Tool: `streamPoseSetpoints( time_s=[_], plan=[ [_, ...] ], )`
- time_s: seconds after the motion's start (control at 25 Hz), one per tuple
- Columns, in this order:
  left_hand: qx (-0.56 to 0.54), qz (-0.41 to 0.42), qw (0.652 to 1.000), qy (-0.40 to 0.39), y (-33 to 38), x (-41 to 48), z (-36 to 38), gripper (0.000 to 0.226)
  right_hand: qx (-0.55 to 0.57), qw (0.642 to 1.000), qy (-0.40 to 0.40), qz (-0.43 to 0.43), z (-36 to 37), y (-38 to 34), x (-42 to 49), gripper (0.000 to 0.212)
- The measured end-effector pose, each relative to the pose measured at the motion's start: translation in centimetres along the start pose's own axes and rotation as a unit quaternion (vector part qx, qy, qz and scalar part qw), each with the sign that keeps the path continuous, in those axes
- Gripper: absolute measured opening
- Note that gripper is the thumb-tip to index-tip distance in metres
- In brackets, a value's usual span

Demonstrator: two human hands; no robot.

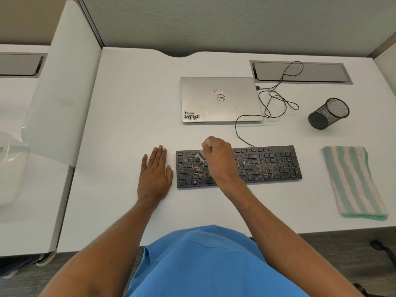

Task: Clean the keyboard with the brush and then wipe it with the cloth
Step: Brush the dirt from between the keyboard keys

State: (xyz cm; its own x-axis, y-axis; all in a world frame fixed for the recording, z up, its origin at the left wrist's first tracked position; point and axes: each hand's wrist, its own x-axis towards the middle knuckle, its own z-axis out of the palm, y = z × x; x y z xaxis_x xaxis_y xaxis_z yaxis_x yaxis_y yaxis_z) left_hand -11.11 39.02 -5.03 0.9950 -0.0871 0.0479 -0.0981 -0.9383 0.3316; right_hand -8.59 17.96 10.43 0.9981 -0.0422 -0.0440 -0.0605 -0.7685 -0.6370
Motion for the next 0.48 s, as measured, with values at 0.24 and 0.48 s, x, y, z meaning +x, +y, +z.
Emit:
streamPoseSetpoints(
  time_s=[0.24, 0.48],
  plan=[
    [-0.004, -0.001, 1.000, 0.000, 0.0, 0.0, 0.0, 0.066, 0.092, 0.993, -0.068, 0.014, -1.7, -1.0, -0.6, 0.026],
    [0.003, 0.000, 1.000, 0.000, -0.1, -0.1, 0.1, 0.065, 0.020, 0.983, -0.157, -0.098, 0.2, -2.6, 0.4, 0.018]
  ],
)
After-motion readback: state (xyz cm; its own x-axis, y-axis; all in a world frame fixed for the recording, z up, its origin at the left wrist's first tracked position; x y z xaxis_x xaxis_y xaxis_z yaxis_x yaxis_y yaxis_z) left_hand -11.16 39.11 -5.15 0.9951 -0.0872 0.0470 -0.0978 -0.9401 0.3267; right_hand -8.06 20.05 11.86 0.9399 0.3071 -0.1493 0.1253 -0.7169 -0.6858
